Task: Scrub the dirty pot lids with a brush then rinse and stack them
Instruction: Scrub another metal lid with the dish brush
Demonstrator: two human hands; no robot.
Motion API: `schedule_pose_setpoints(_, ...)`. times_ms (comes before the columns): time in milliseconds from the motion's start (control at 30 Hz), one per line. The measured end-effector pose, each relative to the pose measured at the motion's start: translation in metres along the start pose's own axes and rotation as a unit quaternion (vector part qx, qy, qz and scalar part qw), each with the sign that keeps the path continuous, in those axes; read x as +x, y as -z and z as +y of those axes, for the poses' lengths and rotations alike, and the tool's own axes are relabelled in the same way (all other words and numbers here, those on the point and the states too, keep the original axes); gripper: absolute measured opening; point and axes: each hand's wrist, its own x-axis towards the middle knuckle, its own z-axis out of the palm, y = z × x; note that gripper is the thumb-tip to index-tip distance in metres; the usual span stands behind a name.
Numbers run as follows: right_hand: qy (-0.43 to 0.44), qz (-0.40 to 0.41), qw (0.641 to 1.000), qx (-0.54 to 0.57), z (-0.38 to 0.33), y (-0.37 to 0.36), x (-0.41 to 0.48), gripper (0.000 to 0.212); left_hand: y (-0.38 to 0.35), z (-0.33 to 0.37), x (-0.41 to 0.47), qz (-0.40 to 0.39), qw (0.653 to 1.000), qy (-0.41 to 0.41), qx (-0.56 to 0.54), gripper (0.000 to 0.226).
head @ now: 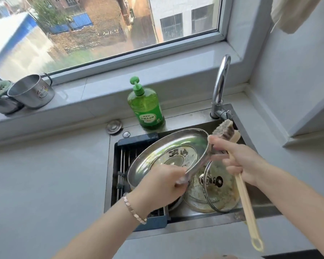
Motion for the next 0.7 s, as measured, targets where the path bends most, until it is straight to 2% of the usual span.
schedule_pose_setpoints(67,-0.014,-0.005,0.999,-0.034,0.004,-0.002,0.0,0.029,-0.009,0.001,0.002,-0.028,0.993,-0.086,0.078,0.018)
schedule_pose_setpoints(133,-0.027,0.023,0.999,-0.031,0.014,-0.001,0.006,0.021,-0.017,-0.004,0.002,-0.057,0.981,-0.128,0.132,0.024)
schedule_pose_setpoints(233,-0.043,0.067,0.996,0.032,0.029,0.002,0.014,0.032,-0.019,-0.017,0.001,-0.067,0.975,-0.143,0.157,0.027)
schedule_pose_setpoints(300,-0.044,0.091,0.993,0.064,0.038,0.007,0.016,0.037,-0.018,-0.019,-0.002,-0.067,0.988,-0.067,0.123,0.037)
schedule_pose_setpoints(400,-0.027,0.119,0.99,0.067,0.044,0.022,0.015,0.041,-0.019,-0.026,-0.011,-0.01,0.985,0.168,0.036,0.059)
schedule_pose_setpoints(433,-0.019,0.12,0.991,0.06,0.044,0.028,0.014,0.042,-0.018,-0.028,-0.014,0.017,0.965,0.259,-0.03,0.064)
schedule_pose_setpoints(467,-0.011,0.118,0.992,0.051,0.043,0.034,0.012,0.043,-0.013,-0.026,-0.014,0.04,0.927,0.354,-0.115,0.073)
schedule_pose_setpoints(500,-0.006,0.109,0.993,0.046,0.041,0.039,0.01,0.043,-0.007,-0.022,-0.013,0.058,0.87,0.435,-0.225,0.077)
schedule_pose_setpoints(533,-0.006,0.093,0.995,0.044,0.039,0.044,0.008,0.044,-0.002,-0.019,-0.012,0.067,0.801,0.484,-0.347,0.069)
schedule_pose_setpoints(567,-0.011,0.075,0.996,0.04,0.037,0.048,0.007,0.043,0.002,-0.017,-0.012,0.053,0.734,0.496,-0.461,0.049)
schedule_pose_setpoints(600,-0.018,0.061,0.998,0.027,0.036,0.05,0.006,0.041,0.004,-0.015,-0.015,0.022,0.686,0.498,-0.53,0.029)
schedule_pose_setpoints(667,-0.037,0.051,0.998,-0.013,0.036,0.054,0.005,0.033,0.009,-0.005,-0.017,-0.008,0.637,0.487,-0.597,0.02)
schedule_pose_setpoints(700,-0.04,0.056,0.997,-0.034,0.037,0.055,0.006,0.027,0.009,-0.003,-0.02,-0.011,0.627,0.468,-0.623,0.022)
